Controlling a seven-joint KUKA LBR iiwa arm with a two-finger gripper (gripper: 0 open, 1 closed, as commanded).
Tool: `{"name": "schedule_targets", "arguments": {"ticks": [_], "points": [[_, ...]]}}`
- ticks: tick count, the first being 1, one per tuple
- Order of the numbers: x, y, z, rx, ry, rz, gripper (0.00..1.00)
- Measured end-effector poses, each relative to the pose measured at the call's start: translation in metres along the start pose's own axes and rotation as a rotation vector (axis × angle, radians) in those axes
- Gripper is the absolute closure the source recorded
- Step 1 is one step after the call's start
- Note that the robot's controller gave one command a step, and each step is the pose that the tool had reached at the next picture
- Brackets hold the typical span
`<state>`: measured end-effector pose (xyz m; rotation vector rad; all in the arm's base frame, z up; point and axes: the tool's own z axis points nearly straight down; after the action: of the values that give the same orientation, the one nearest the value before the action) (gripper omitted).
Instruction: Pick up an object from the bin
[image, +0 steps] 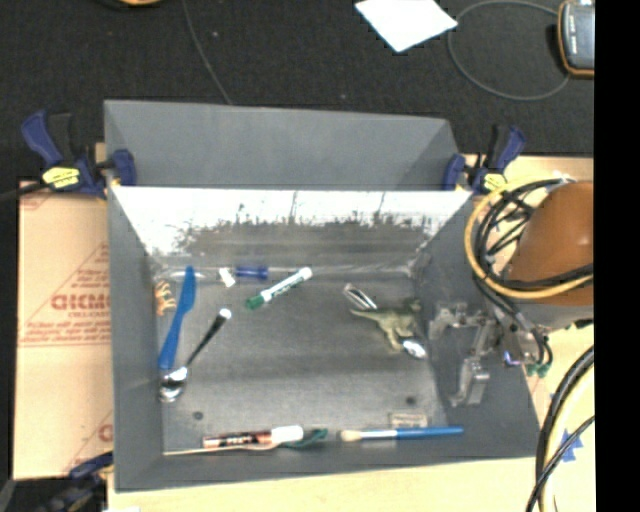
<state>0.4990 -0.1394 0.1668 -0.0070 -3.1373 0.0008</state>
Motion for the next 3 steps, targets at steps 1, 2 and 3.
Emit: {"name": "schedule_targets", "arguments": {"ticks": [1, 2, 3], "points": [[-0.002, 0.001, -0.005, 0.002, -0.008, -0.005, 0.00], [-0.056, -0.009, 0.043, 0.002, -0.009, 0.305, 0.00], [-0.058, -0.013, 0.045, -0.001, -0.013, 0.359, 0.00]]}}
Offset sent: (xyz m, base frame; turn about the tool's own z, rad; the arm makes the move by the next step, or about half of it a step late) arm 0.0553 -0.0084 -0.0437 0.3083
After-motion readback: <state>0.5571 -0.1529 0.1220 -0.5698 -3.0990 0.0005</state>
